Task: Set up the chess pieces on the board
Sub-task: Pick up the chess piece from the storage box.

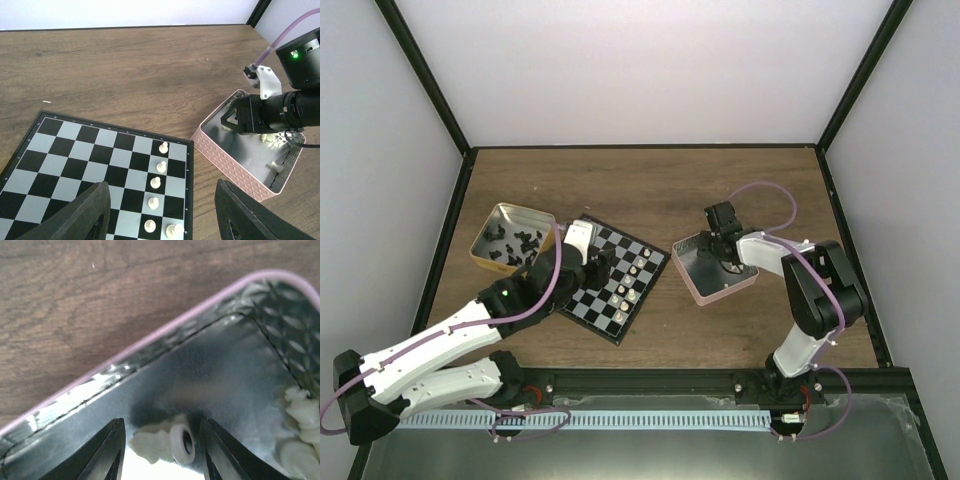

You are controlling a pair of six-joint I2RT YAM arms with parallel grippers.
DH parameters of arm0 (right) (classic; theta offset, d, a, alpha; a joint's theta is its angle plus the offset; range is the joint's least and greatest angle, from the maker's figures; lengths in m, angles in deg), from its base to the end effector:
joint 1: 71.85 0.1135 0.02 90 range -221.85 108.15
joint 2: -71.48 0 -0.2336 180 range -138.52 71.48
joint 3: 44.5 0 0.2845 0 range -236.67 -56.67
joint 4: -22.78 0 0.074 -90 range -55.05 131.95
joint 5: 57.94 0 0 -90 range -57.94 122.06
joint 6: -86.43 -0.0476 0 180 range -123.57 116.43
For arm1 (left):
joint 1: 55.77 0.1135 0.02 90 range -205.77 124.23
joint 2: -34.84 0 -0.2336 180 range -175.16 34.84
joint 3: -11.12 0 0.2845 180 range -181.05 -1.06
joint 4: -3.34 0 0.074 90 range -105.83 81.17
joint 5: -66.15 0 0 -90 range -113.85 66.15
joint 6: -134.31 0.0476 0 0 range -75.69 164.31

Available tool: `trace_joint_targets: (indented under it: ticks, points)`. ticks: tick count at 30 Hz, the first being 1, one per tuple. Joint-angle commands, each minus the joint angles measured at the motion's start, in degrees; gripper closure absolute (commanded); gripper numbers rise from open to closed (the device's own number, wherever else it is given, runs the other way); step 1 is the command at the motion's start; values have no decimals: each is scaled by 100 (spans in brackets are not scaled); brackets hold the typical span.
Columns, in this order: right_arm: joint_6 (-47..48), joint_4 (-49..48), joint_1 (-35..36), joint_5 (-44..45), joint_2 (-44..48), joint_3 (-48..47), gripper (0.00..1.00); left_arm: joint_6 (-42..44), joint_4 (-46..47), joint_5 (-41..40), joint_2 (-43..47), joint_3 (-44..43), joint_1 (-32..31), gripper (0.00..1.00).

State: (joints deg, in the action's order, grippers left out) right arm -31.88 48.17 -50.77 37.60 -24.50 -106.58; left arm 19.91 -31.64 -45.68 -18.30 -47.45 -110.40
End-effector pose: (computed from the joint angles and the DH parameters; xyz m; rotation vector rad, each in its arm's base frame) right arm 0.3212 0.1189 0.0828 0.1991 2.6019 0.1846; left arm 0.1684 -0.2066 0.2690 0.3145 2.0540 -0.4583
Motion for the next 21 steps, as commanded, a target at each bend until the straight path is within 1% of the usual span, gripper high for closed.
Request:
trace_joint_targets:
  ticks: [1, 9, 16, 21]
  points:
    - [108, -276, -58, 84, -157, -282, 58, 12, 66, -54, 23, 57, 14, 40]
    - [301, -425, -60, -82, -331, -286, 57, 6, 86, -46, -28, 59, 16, 40]
    - [366, -254, -55, -496, -128, -24, 64, 20, 101, -53, -53, 69, 18, 40]
    - [240, -113, -50, -741, 182, 197, 65, 23, 110, -36, -69, 66, 18, 40]
